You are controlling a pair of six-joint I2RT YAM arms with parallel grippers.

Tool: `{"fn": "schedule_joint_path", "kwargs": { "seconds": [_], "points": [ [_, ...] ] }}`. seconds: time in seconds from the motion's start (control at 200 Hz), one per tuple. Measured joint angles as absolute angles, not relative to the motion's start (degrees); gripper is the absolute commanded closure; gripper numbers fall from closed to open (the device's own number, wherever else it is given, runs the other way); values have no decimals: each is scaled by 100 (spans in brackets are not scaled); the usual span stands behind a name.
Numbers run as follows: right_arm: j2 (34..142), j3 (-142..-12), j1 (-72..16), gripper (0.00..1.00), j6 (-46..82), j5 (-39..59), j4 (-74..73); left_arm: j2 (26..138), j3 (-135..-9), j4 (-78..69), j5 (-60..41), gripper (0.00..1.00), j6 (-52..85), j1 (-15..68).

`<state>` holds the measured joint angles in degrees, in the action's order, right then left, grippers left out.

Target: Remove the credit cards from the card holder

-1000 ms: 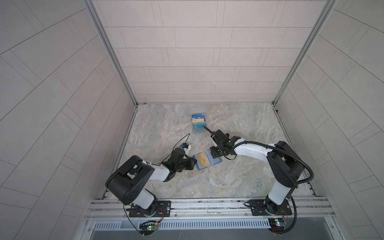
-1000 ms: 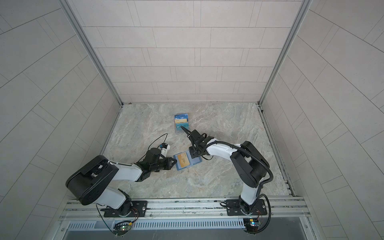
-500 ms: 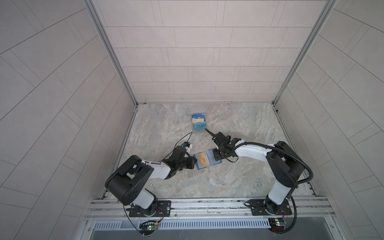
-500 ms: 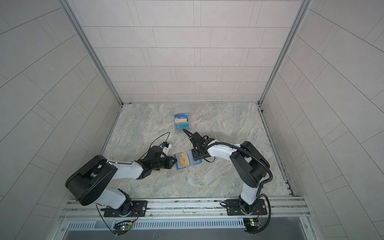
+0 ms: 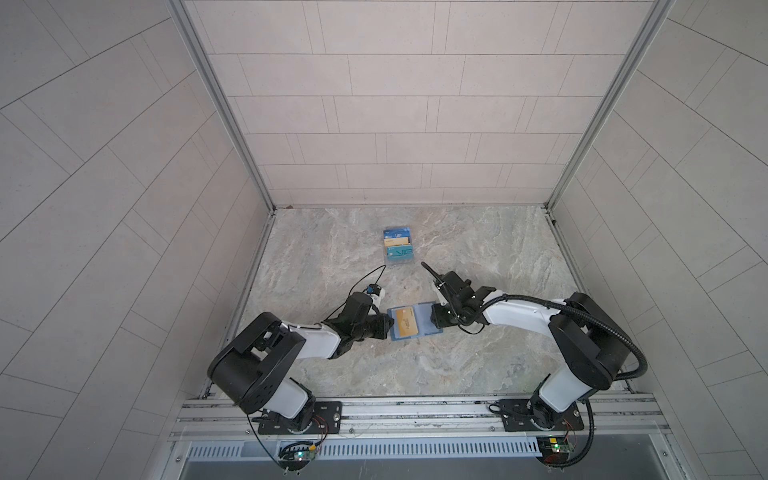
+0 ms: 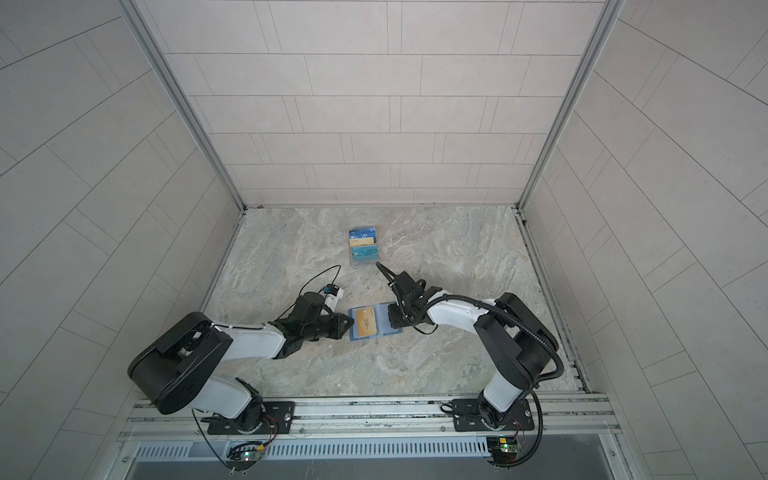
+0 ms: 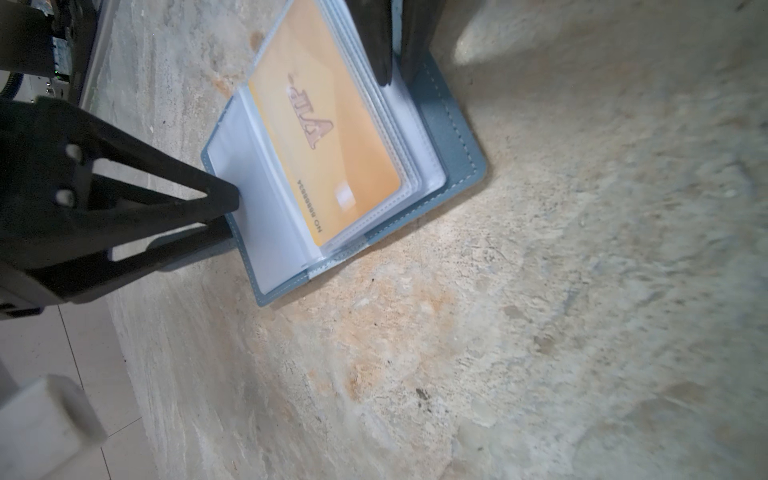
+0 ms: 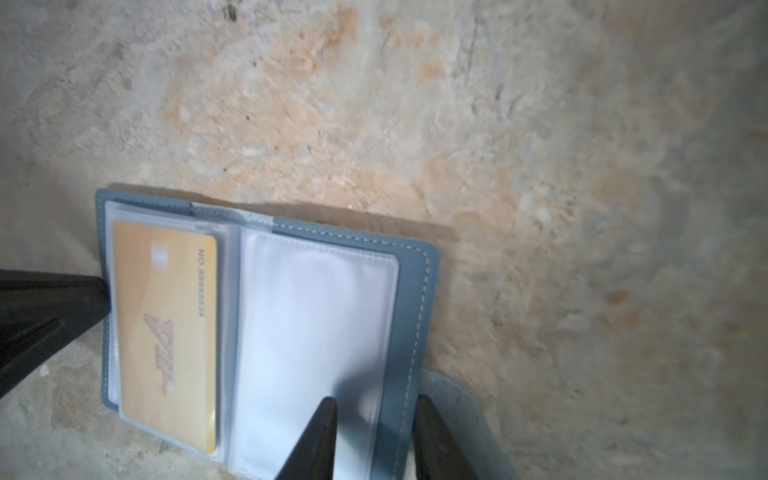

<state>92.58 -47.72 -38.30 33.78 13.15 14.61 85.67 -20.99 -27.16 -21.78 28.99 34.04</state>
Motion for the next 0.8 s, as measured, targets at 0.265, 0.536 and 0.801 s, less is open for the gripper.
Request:
{"fn": "schedule_joint_path", "kwargs": {
  "seconds": [0.265, 0.536, 0.801],
  "points": [
    [8735, -4801, -4001, 63, 3391, 915, 2137, 8455, -2102, -2556, -2178, 87, 2840, 3415],
    [8342, -5157, -4185, 57, 3330, 832, 2204, 8147, -2193, -2185, -2161, 86, 2751, 3415],
    [9105, -5164, -4169, 60, 3524, 1988, 1459, 7926, -2250, -2154, -2379, 87, 2672, 3415]
  ]
}}
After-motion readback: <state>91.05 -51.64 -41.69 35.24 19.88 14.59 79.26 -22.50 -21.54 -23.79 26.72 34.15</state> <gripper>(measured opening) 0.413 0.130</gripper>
